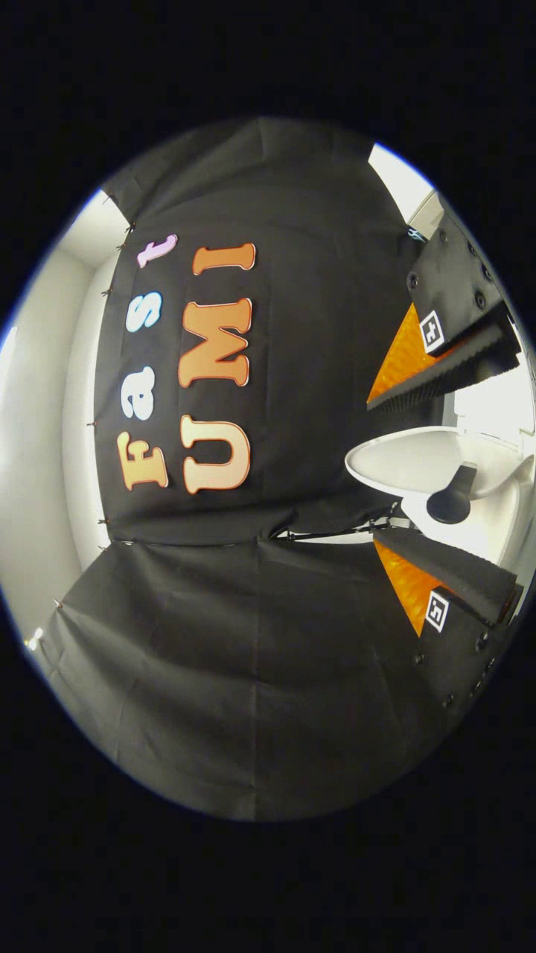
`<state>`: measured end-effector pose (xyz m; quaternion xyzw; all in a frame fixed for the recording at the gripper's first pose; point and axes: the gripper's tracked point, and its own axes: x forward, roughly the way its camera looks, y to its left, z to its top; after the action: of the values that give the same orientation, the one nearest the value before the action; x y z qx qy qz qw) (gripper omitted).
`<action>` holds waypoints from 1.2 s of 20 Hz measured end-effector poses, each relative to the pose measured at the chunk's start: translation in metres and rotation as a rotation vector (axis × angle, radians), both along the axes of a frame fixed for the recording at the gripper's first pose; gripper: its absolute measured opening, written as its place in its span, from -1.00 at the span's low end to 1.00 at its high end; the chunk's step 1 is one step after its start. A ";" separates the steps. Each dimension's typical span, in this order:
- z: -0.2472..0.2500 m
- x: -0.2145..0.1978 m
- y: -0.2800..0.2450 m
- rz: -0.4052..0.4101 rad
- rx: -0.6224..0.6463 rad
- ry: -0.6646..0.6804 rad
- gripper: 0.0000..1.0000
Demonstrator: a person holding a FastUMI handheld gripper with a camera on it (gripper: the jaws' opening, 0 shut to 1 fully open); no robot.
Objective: Open the toilet lid.
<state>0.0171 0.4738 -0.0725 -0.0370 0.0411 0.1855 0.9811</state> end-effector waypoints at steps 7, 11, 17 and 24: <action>0.025 0.008 -0.054 -0.051 -0.008 -0.010 0.97; 0.034 0.011 -0.088 -0.089 -0.001 -0.006 0.97; 0.040 0.018 -0.130 -0.150 -0.004 -0.009 0.97; 0.035 0.021 -0.147 -0.178 0.002 0.013 0.97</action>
<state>0.0376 0.3273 -0.0380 -0.0309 0.0502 0.0977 0.9935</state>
